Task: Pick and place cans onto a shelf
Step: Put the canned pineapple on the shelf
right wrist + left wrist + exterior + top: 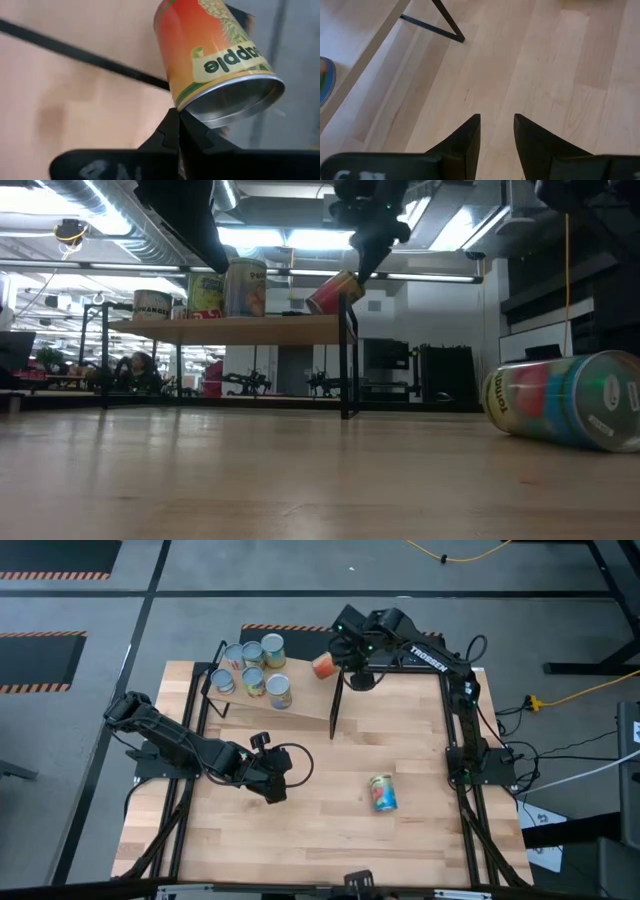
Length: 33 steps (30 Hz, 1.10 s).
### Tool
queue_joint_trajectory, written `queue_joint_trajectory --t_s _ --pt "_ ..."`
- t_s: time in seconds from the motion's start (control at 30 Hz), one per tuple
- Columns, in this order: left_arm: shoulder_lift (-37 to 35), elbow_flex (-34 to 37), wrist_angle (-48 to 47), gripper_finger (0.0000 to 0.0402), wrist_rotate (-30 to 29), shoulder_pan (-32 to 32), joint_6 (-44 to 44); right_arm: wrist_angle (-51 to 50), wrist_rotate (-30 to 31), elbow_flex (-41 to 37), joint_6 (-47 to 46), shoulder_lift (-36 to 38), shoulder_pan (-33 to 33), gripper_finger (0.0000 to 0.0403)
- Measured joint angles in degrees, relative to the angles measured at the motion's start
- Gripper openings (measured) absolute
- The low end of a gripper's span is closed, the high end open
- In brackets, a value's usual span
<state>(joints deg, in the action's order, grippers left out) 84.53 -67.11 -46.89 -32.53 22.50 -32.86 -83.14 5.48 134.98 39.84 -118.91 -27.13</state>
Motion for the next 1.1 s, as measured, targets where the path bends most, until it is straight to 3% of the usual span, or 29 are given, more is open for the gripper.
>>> queue_joint_trajectory --t_s 0.13,0.47,1.1 --pt "0.0 0.0 0.0 0.0111 0.0 0.0 0.0 -1.4 6.5 0.0 4.2 0.0 1.6 0.0002" --pt "0.0 0.0 0.0 0.0111 0.0 0.0 0.0 -1.1 7.2 0.0 10.2 0.0 5.3 0.0002" --pt "0.0 0.0 0.0 0.0111 0.0 0.0 0.0 -0.6 7.0 -0.4 12.9 -0.2 8.5 0.0005"
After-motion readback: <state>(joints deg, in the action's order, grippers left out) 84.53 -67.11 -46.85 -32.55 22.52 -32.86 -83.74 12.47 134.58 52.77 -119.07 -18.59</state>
